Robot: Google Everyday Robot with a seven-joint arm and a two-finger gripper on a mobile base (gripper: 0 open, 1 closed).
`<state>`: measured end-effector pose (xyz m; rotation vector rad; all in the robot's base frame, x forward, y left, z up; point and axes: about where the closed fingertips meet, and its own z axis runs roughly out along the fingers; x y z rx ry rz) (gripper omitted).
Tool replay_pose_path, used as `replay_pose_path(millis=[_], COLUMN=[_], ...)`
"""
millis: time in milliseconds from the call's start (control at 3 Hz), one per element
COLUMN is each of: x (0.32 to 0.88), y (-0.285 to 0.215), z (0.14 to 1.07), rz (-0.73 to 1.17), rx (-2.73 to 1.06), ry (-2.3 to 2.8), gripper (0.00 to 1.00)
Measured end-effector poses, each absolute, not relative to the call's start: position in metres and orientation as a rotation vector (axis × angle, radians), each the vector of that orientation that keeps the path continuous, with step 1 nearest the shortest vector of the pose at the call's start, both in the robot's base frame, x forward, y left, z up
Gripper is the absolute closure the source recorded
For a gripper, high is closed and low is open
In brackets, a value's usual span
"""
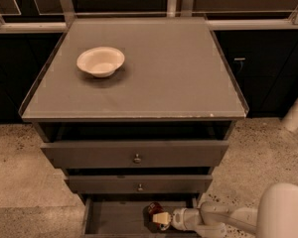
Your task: Place coke can into bottom drawer
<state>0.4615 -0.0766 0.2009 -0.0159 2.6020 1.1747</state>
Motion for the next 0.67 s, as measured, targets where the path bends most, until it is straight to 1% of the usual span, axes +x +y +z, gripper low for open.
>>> replay_pose_path(millis=[667], x=[0.473], y=[-0.071], z=[0.175], rz=[1.15], rx=[-0.019], ry=[2.646], gripper=[1.0])
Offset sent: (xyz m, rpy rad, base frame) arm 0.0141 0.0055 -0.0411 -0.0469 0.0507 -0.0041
